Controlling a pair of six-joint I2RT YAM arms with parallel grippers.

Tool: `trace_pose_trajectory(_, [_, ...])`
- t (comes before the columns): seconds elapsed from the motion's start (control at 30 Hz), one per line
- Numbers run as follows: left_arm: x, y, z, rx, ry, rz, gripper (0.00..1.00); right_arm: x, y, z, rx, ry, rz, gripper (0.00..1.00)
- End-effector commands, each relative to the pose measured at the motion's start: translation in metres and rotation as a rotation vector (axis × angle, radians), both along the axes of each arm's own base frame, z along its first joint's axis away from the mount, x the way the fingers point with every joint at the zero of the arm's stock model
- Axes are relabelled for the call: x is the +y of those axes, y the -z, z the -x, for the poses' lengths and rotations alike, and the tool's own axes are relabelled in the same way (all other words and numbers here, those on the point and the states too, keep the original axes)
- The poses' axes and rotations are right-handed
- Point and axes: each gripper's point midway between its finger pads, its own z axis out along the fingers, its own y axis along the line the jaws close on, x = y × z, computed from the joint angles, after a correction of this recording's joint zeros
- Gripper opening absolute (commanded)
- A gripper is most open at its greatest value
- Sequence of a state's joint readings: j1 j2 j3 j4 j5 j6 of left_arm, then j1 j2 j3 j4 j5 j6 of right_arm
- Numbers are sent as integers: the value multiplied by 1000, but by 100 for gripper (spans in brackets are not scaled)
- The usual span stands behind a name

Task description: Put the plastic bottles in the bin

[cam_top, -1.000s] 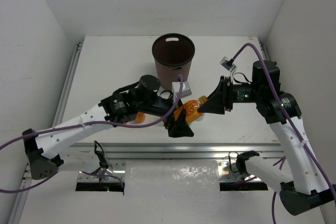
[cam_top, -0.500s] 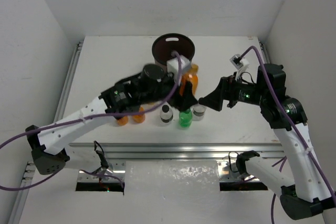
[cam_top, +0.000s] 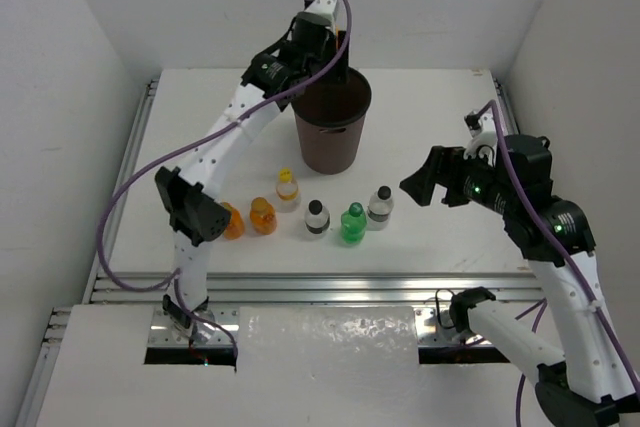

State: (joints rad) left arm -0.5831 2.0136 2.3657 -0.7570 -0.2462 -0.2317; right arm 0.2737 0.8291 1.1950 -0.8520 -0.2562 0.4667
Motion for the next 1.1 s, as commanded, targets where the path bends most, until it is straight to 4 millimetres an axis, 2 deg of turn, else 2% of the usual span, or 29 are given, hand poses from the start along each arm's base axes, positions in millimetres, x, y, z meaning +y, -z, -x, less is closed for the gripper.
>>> trace_pose_trajectory(0.0, [27, 32, -9, 96, -41, -69, 11, -7, 9, -8, 10, 13, 70, 99])
trace_pose_trajectory(0.03, [29, 30, -14, 80, -39, -51, 14, -9, 12, -10, 14, 18, 84, 99])
trace_pose_trajectory(0.07, [28, 44, -14, 102, -31, -59, 17, -9, 14, -11, 17, 17, 93, 99])
trace_pose_trajectory(0.13, [23, 38, -13, 87, 0, -42, 30, -5, 21, -14, 36, 0, 90, 99])
trace_pose_trajectory(0.17, [18, 41, -15, 98, 22, -35, 49, -3, 23, -15, 40, -7, 84, 99])
trace_pose_trajectory(0.2, [16, 40, -15, 103, 29, -29, 55, -1, 31, -16, 61, -19, 84, 99])
trace_pose_trajectory(0.23, [14, 30, -15, 89, 32, -19, 63, 3, 33, -16, 71, -39, 75, 99])
trace_pose_trajectory(0.27, [14, 28, -16, 84, 32, -14, 75, 4, 36, -17, 81, -44, 73, 99])
trace_pose_trajectory(0.3, [12, 24, -14, 77, 44, -6, 97, 5, 39, -18, 91, -44, 74, 99])
trace_pose_trajectory(0.4, [7, 14, -9, 50, 77, 32, 100, 8, 52, -23, 126, -54, 79, 99])
trace_pose_trajectory(0.53, [2, -14, 7, 22, 129, 94, 100, 15, 67, -41, 109, -48, 52, 99])
trace_pose_trajectory(0.57, [4, -20, 12, 20, 128, 109, 100, 14, 79, -43, 127, -36, 64, 99])
trace_pose_trajectory(0.6, [6, -17, 16, 31, 126, 108, 100, 14, 85, -47, 131, -25, 76, 99])
trace_pose_trajectory(0.63, [12, -37, 29, 2, 124, 131, 100, 15, 96, -55, 141, -22, 97, 99])
trace_pose_trajectory(0.67, [14, -28, 36, 24, 120, 133, 100, 17, 102, -58, 137, -21, 125, 98])
trace_pose_trajectory(0.7, [25, -52, 55, -20, 121, 162, 100, 21, 112, -64, 145, -32, 150, 97])
trace_pose_trajectory(0.73, [27, -57, 66, -29, 132, 185, 100, 29, 117, -63, 151, -56, 166, 97])
trace_pose_trajectory(0.77, [27, -37, 73, -8, 144, 183, 100, 29, 122, -67, 145, -41, 195, 96])
trace_pose_trajectory(0.8, [39, -60, 97, -62, 149, 223, 100, 35, 130, -69, 149, -57, 224, 95])
trace_pose_trajectory(0.83, [39, -38, 104, -33, 150, 216, 100, 31, 135, -74, 147, -29, 261, 94])
trace_pose_trajectory(0.87, [44, -38, 114, -41, 151, 226, 100, 33, 138, -74, 149, -38, 268, 94])
trace_pose_trajectory(0.9, [53, -51, 133, -77, 156, 249, 100, 31, 142, -78, 146, -21, 290, 93])
trace_pose_trajectory(0.93, [54, -28, 139, -41, 158, 241, 100, 33, 148, -80, 145, -27, 298, 92])
trace_pose_trajectory(0.97, [59, -37, 156, -63, 183, 265, 99, 35, 150, -82, 138, -28, 295, 91])
trace_pose_trajectory(1.0, [60, -30, 164, -55, 192, 266, 100, 35, 156, -82, 146, -28, 306, 91])
trace_pose_trajectory(1.03, [61, -9, 168, -22, 192, 253, 100, 34, 162, -83, 156, -21, 322, 89])
trace_pose_trajectory(1.07, [63, -6, 174, -24, 202, 257, 100, 33, 166, -85, 159, -14, 333, 88])
